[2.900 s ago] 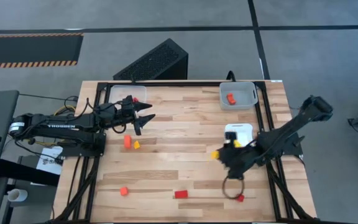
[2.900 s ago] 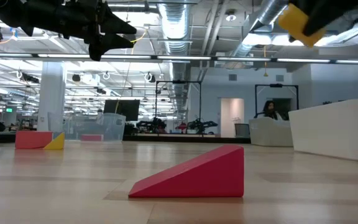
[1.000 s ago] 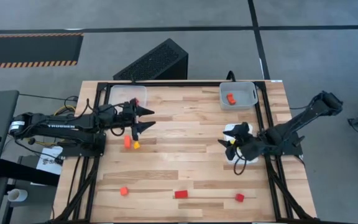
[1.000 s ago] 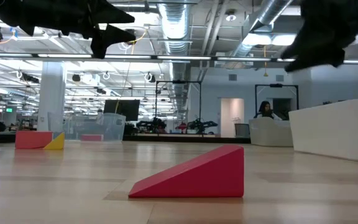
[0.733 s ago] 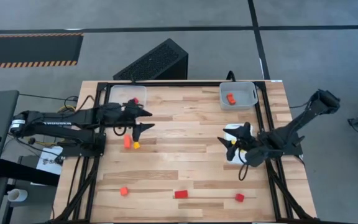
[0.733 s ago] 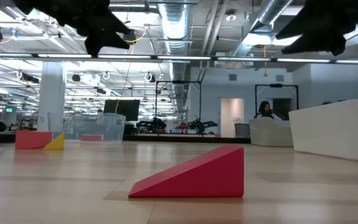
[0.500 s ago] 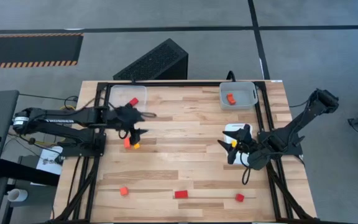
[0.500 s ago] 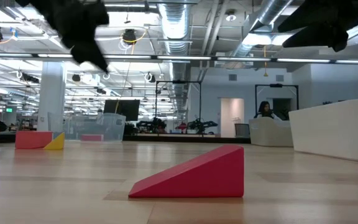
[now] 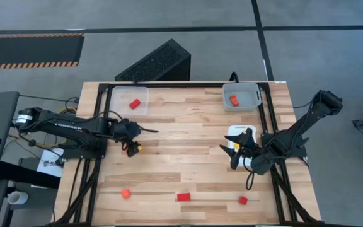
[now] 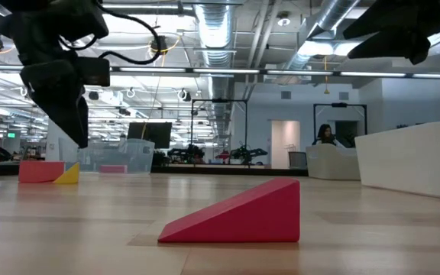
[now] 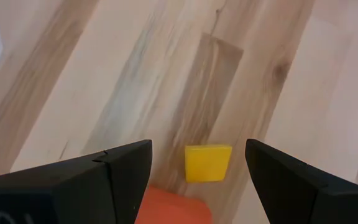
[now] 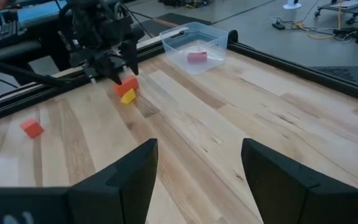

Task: Sort & place blocks by color
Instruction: Put the top orange block into the gray bin

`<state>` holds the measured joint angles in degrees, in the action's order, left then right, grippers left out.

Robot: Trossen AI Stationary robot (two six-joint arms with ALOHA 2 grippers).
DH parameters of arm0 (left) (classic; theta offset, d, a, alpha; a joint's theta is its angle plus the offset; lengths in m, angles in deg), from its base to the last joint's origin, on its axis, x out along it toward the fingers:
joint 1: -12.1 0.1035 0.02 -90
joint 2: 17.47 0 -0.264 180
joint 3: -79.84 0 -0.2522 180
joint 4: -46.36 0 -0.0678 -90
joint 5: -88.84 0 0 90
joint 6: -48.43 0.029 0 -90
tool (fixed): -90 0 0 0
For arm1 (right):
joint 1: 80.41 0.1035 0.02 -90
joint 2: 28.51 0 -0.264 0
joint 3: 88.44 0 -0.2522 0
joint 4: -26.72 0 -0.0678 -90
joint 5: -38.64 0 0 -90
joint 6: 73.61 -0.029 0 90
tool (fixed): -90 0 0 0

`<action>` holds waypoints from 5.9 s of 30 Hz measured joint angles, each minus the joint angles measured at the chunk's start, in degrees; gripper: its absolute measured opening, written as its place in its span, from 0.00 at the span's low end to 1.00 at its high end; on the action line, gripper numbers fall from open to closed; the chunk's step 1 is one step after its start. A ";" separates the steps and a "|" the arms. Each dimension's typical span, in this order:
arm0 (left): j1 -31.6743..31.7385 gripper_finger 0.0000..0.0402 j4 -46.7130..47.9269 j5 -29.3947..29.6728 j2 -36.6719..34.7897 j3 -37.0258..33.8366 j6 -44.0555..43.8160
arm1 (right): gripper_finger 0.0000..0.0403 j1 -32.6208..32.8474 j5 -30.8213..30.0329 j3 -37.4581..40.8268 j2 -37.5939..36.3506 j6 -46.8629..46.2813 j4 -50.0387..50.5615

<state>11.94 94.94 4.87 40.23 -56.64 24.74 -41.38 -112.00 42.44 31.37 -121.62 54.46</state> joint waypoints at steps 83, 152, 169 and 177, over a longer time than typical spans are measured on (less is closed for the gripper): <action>-1.73 0.78 8.82 -2.33 4.51 -6.38 -40.85 | 0.63 -2.43 5.18 -2.51 0.50 6.69 -5.89; -2.91 0.24 -61.38 -9.22 18.71 8.33 9.81 | 0.63 -18.31 26.99 -2.46 16.85 47.83 -56.81; 0.29 0.24 -76.14 -11.10 26.71 8.33 11.93 | 0.63 -29.48 47.85 13.46 29.02 37.33 -99.85; 1.55 0.24 -76.17 -8.33 26.91 8.33 12.92 | 0.63 -31.21 47.64 8.72 35.24 38.38 -99.58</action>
<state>13.49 18.78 -3.46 67.13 -48.31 37.66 -72.59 -64.36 51.16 66.61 -83.24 -45.13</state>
